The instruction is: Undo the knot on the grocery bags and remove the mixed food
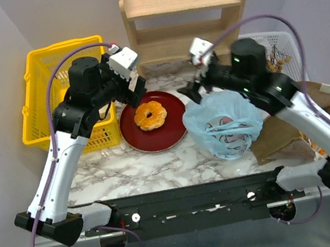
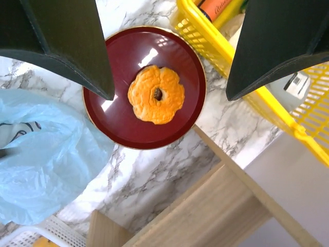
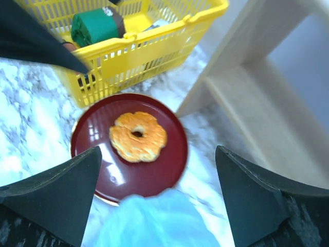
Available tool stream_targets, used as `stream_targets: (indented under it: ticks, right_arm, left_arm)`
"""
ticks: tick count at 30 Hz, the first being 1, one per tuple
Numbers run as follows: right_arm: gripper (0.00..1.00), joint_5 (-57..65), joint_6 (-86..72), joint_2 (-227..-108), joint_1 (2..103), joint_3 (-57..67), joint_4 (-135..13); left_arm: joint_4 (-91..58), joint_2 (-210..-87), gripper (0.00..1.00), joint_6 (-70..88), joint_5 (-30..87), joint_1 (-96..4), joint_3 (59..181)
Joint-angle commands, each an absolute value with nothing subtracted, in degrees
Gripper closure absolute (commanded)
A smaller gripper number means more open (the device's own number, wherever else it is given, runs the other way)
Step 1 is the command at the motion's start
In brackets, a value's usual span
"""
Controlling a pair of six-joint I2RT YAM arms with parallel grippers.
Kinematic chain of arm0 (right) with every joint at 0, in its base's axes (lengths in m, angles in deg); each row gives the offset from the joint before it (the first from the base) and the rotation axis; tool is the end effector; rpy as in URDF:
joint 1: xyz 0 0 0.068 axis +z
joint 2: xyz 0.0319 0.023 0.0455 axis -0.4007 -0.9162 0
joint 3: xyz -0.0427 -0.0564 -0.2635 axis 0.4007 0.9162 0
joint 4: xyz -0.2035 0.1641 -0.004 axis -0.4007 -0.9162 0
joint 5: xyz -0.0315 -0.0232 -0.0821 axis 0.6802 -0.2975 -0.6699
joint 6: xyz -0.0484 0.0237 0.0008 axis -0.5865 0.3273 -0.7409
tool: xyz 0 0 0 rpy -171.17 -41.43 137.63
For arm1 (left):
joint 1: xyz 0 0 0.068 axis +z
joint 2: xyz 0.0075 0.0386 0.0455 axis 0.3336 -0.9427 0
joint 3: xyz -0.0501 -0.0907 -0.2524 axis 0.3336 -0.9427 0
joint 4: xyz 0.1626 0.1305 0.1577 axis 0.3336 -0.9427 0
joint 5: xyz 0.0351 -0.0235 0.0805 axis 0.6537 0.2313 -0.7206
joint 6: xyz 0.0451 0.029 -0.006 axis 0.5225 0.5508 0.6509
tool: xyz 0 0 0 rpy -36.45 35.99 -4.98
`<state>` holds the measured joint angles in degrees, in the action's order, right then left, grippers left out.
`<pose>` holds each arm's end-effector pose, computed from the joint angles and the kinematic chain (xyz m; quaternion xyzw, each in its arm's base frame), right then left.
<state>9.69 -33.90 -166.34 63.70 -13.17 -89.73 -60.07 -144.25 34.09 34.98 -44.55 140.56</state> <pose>0.2258 0.2008 0.4628 -0.4554 0.6466 0.1970 0.5794 0.2171 -0.1116 0.4715 0.3357 0.7426 -0.1639 0.5558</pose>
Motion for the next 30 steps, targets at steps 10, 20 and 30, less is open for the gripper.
stream_targets:
  ticks: [10, 20, 30]
  right_arm:
    - [0.04, -6.9, -42.7, -141.9, 45.1, 0.8, -122.7]
    - [0.01, -21.9, -40.3, -126.0, 41.9, 7.0, -146.4]
    - [0.01, -37.9, -45.0, -124.4, 35.8, 18.2, -144.0]
  left_arm:
    - [-61.0, -164.3, 0.01, 38.1, 44.7, -59.5, 142.0]
    - [-53.8, -177.9, 0.01, 38.8, 40.8, -62.7, 146.4]
    - [-57.1, -190.4, 0.01, 41.0, 36.1, -63.1, 151.8]
